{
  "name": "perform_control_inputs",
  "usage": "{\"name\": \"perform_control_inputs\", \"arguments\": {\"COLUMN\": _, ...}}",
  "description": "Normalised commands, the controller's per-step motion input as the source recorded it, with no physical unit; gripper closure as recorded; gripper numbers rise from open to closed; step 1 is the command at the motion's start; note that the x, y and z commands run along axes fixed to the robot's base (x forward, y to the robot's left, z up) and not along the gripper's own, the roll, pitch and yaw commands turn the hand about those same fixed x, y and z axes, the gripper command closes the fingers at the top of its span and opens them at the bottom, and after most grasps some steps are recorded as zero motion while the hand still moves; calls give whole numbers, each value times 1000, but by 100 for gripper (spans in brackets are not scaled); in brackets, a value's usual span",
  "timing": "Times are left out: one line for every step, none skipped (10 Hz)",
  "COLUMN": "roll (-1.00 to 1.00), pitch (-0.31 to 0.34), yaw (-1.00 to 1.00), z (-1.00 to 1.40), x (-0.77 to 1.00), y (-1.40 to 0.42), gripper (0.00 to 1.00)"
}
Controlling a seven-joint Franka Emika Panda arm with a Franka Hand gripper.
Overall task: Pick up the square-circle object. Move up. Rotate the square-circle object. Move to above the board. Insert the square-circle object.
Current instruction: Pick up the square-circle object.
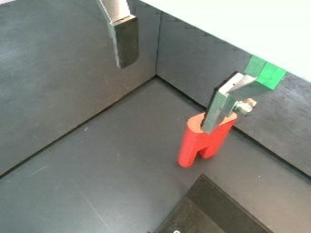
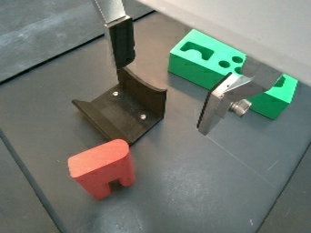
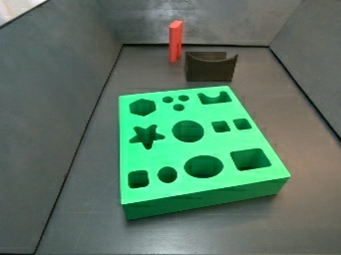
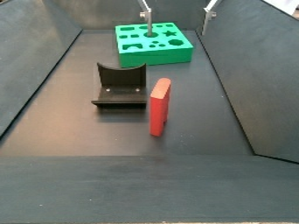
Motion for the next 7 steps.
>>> {"name": "perform_control_inputs", "arguments": {"roll": -120, "pitch": 160, "yaw": -91, "z": -320, "x": 171, "y": 0, "gripper": 0}}
{"name": "perform_control_inputs", "arguments": {"roll": -171, "pitch": 261, "yaw": -351, "z": -503, "x": 6, "y": 160, "gripper": 0}}
{"name": "perform_control_inputs", "arguments": {"roll": -73, "pitch": 317, "yaw": -303, "z": -526, "x": 66, "y": 283, "gripper": 0}}
{"name": "perform_control_inputs", "arguments": {"roll": -56, "pitch": 259, "yaw": -389, "z": -634, "x": 0, "y": 440, "gripper": 0}}
{"name": "perform_control_inputs", "arguments": {"roll": 23, "pitch": 114, "yaw": -363, "z": -414, "x": -54, "y": 414, "gripper": 0}}
{"name": "perform_control_inputs", "arguments": {"roll": 0, "pitch": 80, "yaw": -291, "z": -411, "x": 0, "y": 429, "gripper": 0}}
{"name": "perform_control_inputs", "arguments": {"roll": -109, "pitch": 30, "yaw": -300, "z": -426, "x": 0, "y": 509, "gripper": 0}}
